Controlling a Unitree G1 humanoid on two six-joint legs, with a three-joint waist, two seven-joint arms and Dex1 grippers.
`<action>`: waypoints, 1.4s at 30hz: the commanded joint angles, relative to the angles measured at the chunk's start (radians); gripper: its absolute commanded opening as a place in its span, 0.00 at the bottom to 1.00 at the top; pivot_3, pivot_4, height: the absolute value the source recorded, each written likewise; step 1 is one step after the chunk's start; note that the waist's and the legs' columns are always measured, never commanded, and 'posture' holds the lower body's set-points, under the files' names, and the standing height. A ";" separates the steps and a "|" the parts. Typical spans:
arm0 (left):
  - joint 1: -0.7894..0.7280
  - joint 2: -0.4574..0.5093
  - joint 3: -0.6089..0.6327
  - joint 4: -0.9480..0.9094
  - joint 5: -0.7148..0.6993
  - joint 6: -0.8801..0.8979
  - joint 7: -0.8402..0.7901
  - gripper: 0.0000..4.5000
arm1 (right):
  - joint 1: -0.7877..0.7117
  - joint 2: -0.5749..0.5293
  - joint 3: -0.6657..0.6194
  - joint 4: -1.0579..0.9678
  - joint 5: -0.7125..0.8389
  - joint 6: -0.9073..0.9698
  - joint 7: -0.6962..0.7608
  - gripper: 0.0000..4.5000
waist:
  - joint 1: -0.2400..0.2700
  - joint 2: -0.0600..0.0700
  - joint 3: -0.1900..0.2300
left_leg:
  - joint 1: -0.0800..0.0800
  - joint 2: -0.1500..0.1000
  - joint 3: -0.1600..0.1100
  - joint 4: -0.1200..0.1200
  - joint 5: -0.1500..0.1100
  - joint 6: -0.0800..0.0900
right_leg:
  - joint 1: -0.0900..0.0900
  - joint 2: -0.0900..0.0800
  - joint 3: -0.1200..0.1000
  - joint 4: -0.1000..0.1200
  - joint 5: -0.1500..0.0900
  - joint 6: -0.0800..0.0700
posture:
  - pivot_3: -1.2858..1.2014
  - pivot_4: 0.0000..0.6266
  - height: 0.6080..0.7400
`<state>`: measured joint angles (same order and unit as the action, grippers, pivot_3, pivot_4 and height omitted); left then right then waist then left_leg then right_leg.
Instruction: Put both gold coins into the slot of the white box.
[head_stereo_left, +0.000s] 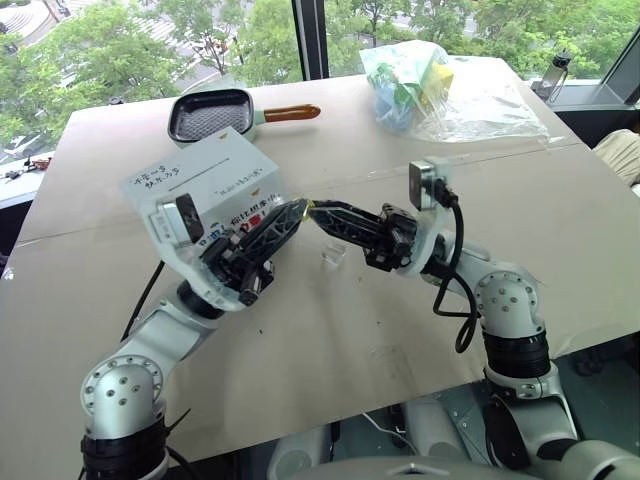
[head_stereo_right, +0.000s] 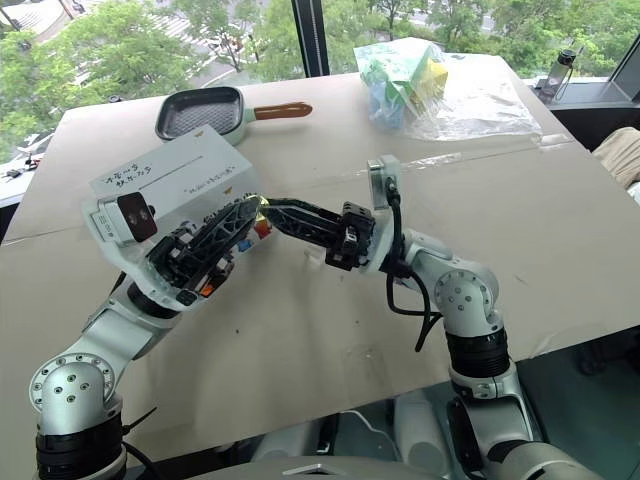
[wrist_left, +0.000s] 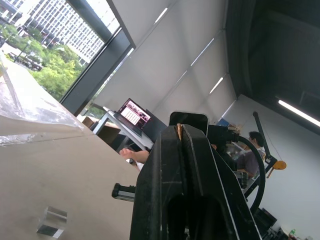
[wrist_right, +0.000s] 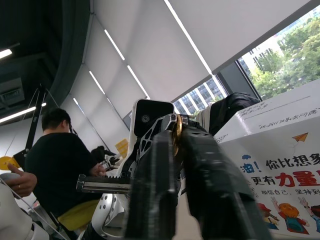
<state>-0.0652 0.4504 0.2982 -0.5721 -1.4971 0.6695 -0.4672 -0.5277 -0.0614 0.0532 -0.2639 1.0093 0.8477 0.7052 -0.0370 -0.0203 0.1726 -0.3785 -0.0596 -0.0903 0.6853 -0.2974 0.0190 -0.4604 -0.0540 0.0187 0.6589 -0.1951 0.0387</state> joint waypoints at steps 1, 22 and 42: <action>-0.064 0.071 0.068 -0.021 -0.019 -0.030 0.035 0.00 | -0.013 -0.005 0.004 -0.034 -0.033 -0.035 -0.035 0.57 | 0.001 0.000 0.000 | 0.000 0.000 0.000 0.000 0.000 0.000 | 0.000 0.000 0.000 0.000 0.000 0.000 | 0.52 0.24 0.85; -0.426 0.707 -0.027 0.779 0.768 -0.235 -0.674 0.00 | -0.168 -0.255 0.182 -0.123 -0.589 -0.310 -0.043 0.97 | -0.002 0.001 0.001 | -0.003 0.000 0.000 -0.003 0.000 -0.001 | -0.003 0.002 -0.001 -0.002 0.000 0.000 | 0.52 0.24 0.85; -0.618 0.605 -0.179 1.094 1.049 -0.319 -0.907 0.26 | -0.133 -0.238 0.201 -0.109 -0.652 -0.362 -0.013 0.98 | -0.009 0.001 0.000 | -0.001 0.000 0.000 -0.001 0.001 -0.001 | -0.004 0.001 0.000 0.005 0.000 0.000 | 0.52 0.24 0.85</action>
<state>-0.7075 1.0474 0.1428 0.5306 -0.4711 0.3226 -1.3530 -0.6516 -0.3064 0.2680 -0.3350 0.3514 0.4962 0.6912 -0.0460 -0.0193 0.1729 -0.3793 -0.0600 -0.0897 0.6846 -0.2966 0.0182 -0.4647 -0.0529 0.0189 0.6643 -0.1948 0.0382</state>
